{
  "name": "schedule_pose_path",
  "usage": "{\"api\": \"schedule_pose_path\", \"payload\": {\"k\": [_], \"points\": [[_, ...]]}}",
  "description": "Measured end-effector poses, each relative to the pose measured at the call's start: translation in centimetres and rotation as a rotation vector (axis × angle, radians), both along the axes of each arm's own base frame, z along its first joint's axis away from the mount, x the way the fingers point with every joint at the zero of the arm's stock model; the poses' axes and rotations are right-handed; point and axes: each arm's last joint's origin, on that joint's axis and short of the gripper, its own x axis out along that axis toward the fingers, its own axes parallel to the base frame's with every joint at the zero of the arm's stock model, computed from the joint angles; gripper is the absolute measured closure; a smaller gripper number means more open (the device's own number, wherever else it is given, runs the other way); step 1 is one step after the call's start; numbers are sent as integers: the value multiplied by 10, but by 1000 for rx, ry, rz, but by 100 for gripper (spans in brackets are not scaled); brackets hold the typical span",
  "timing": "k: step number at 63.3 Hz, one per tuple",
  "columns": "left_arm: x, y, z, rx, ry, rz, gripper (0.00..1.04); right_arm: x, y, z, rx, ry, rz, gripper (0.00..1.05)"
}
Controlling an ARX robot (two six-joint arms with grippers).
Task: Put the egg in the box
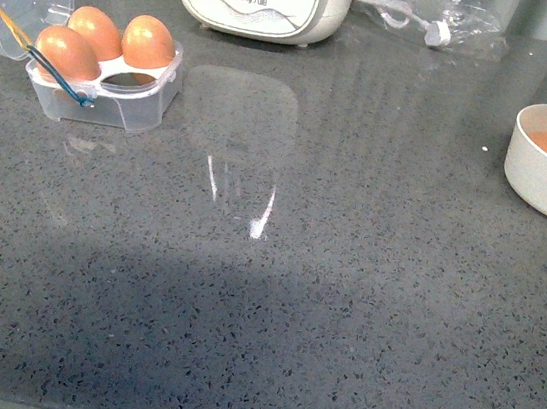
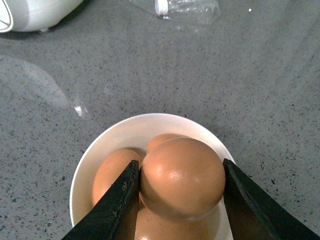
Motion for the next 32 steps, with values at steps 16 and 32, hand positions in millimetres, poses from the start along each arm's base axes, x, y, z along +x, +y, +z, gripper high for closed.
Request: {"api": "schedule_pose_path", "payload": {"k": [16,32], "points": [[0,0,0,0,0,0,7,2,23,45,50,-206,68,64],[0,0,0,0,0,0,7,26,94,71,159,-330,359,64]]}}
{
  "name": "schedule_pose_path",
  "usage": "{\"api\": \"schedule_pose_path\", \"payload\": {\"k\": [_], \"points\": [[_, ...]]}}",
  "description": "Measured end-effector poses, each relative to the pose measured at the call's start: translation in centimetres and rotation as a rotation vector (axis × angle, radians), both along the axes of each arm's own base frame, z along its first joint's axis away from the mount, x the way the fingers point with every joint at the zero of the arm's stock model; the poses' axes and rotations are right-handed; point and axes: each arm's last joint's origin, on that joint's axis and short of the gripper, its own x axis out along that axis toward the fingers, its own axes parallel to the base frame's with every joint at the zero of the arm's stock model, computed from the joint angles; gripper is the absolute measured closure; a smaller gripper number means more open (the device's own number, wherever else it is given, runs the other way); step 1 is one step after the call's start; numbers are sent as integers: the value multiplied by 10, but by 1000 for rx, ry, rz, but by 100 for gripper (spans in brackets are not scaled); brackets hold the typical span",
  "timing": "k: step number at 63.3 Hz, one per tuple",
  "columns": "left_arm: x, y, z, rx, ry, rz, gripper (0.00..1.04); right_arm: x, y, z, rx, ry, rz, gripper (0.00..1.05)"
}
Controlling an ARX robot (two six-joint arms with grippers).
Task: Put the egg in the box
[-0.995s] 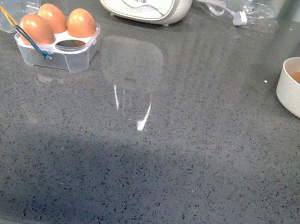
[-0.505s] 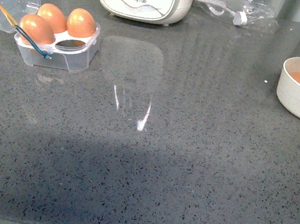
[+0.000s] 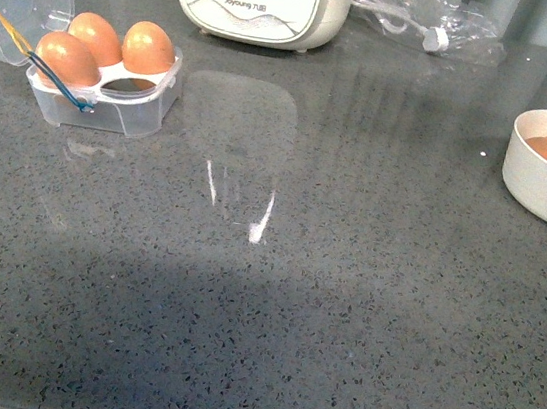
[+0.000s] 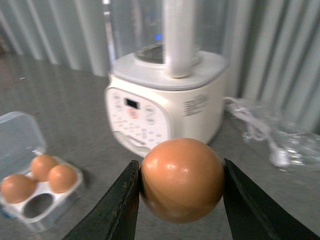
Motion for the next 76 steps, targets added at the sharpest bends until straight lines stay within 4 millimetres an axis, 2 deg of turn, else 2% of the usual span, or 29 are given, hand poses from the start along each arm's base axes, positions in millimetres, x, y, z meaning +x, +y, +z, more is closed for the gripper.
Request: {"api": "schedule_pose_path", "payload": {"k": [13,24,60,76], "points": [[0,0,0,0,0,0,7,8,62,-17,-37,104,291,65],[0,0,0,0,0,0,7,7,92,-30,-98,140,449,65],[0,0,0,0,0,0,7,39,137,-57,-203,164,478,65],[0,0,0,0,0,0,7,42,154,-68,-223,174,495,65]]}}
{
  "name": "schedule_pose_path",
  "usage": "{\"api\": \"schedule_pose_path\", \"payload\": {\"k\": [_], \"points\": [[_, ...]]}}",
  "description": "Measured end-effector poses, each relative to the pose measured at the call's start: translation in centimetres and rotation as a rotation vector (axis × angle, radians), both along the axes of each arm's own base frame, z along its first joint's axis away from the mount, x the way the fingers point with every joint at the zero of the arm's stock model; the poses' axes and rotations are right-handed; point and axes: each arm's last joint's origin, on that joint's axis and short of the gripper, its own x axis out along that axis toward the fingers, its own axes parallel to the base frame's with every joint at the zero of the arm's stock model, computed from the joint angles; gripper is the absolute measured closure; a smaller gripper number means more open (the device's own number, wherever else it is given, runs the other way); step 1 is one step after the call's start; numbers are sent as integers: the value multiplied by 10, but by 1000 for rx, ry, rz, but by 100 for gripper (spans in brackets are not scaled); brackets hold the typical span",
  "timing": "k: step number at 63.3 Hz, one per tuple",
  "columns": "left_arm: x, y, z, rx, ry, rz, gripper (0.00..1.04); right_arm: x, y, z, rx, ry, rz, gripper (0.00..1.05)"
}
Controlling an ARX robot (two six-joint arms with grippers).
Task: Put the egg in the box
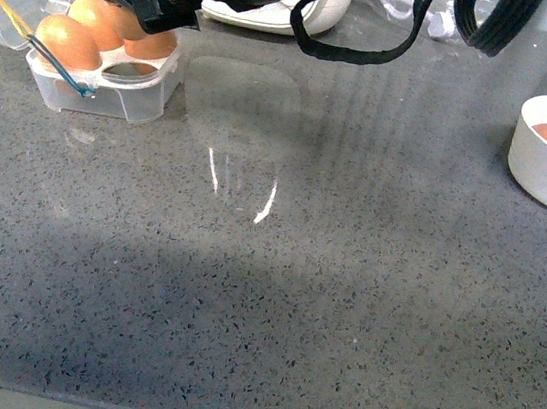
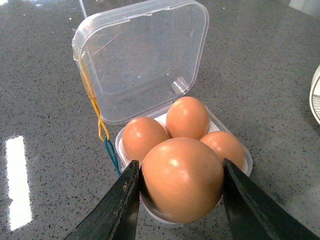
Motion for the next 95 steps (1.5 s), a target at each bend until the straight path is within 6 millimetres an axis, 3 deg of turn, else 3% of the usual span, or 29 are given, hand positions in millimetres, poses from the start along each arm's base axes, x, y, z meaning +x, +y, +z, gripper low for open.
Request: {"api": "schedule_pose_path", "payload": {"k": [34,40,59,67,75,84,90,95], "points": [[0,0,0,0,0,0,7,4,12,-15,-75,-14,-12,65],[0,0,0,0,0,0,7,4,14,-16,-79,-14,-8,45],[0,0,0,0,0,0,7,8,5,-5,-45,-35,-36,5],[0,0,0,0,0,0,7,12,-17,8,-7,-60,-99,8],[0,0,0,0,0,0,7,16,-59,18,14,-82,-252,7],[0,0,0,0,0,0,7,10,-127,23,1,-149,-526,7],[0,0,0,0,0,0,7,-12,-181,30,11,-229,-679,7],[0,0,0,0,0,0,7,-27,-209,34,12,-291,-762,7]]}}
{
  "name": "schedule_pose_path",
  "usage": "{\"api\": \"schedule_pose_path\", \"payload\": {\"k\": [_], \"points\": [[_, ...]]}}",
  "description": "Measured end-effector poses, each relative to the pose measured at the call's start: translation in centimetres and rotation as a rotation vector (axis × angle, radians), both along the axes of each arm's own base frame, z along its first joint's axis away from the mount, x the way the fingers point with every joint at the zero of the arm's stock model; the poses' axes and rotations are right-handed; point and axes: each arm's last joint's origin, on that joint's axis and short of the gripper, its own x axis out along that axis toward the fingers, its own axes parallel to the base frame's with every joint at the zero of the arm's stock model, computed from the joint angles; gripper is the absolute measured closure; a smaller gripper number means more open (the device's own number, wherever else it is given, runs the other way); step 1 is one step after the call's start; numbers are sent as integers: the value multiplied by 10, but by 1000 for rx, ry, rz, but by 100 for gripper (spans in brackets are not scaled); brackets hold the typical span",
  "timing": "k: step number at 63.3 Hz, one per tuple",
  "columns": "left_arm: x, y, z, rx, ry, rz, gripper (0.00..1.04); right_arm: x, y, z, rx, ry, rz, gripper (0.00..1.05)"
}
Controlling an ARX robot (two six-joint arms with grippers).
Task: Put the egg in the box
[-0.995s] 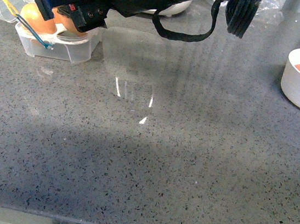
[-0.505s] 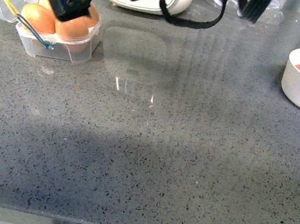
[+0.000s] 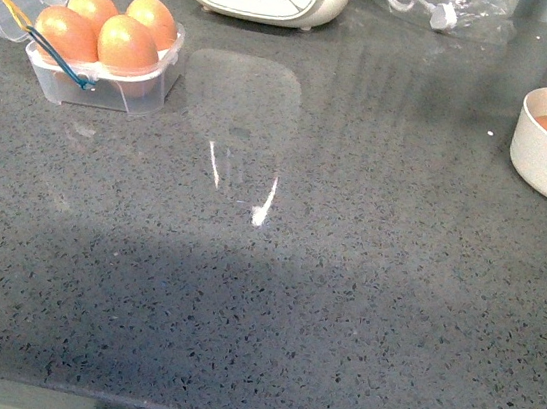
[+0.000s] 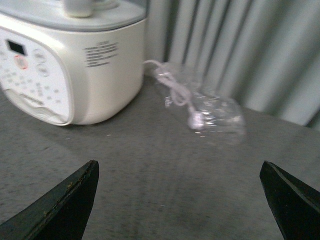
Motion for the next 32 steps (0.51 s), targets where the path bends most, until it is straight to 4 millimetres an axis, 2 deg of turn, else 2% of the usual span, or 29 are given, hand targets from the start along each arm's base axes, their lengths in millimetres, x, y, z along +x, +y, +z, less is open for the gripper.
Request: {"api": "schedule_pose_path", "payload": {"k": [5,11,15,20,27,32], "points": [[0,0,0,0,0,0,7,-14,-21,-1,-1,-31,-52,7],[0,0,0,0,0,0,7,-39,-51,-19,9,-10,-127,7],[0,0,0,0,0,0,7,-51,-61,-25,61,-45,-217,16],[0,0,0,0,0,1,7,-78,-69,-34,119,-53,-253,30],[0,0,0,0,0,0,7,-111,-67,-40,153,-67,-261,50],[0,0,0,0,0,0,7,-121,-63,-44,162,-75,-259,62]]}}
